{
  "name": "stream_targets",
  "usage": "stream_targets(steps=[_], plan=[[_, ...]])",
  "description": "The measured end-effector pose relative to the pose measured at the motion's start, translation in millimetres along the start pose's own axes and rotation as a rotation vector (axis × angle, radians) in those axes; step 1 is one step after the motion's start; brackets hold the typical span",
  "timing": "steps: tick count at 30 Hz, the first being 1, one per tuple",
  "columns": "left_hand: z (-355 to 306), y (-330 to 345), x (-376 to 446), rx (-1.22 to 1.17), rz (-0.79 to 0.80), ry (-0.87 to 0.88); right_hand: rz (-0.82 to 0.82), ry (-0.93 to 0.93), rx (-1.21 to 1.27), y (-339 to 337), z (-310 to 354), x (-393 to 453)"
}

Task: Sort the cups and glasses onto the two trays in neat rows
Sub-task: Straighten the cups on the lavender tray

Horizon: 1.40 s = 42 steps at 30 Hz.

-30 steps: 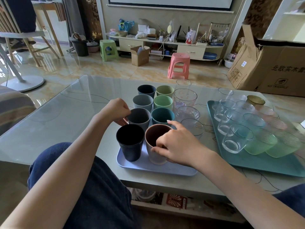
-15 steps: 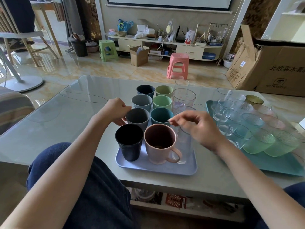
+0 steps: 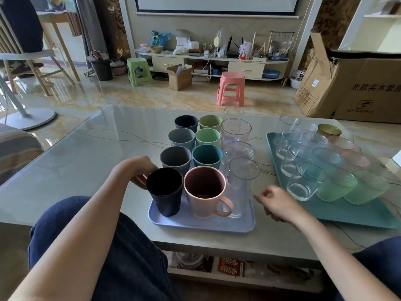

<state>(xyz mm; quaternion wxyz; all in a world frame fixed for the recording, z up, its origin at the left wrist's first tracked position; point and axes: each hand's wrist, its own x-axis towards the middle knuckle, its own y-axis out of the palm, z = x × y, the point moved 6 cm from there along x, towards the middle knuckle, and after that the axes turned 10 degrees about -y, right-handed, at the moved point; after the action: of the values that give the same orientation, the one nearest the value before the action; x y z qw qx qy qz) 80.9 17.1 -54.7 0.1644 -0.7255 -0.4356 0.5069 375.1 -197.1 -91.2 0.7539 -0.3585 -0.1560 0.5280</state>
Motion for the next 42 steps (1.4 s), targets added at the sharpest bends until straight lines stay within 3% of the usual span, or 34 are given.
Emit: stream_targets(steps=[4,13,25,32,42], plan=[[0,12,3,0.012,0.100,0.046,0.080,-0.024,-0.196,13,-1,-11],[13,10,34,-0.052,-0.012,0.079,0.125,-0.083,-0.365,29,-3,-20],[-9,16,43,-0.032,-0.185,0.142,-0.055,-0.039,-0.373,20,-12,-11],[-39,40,40,-0.160,-0.130,0.215,-0.215,0.036,-0.411,-4,-30,2],[-50,45,49,-0.114,-0.165,0.249,-0.249,0.093,-0.498,-9,-38,1]])
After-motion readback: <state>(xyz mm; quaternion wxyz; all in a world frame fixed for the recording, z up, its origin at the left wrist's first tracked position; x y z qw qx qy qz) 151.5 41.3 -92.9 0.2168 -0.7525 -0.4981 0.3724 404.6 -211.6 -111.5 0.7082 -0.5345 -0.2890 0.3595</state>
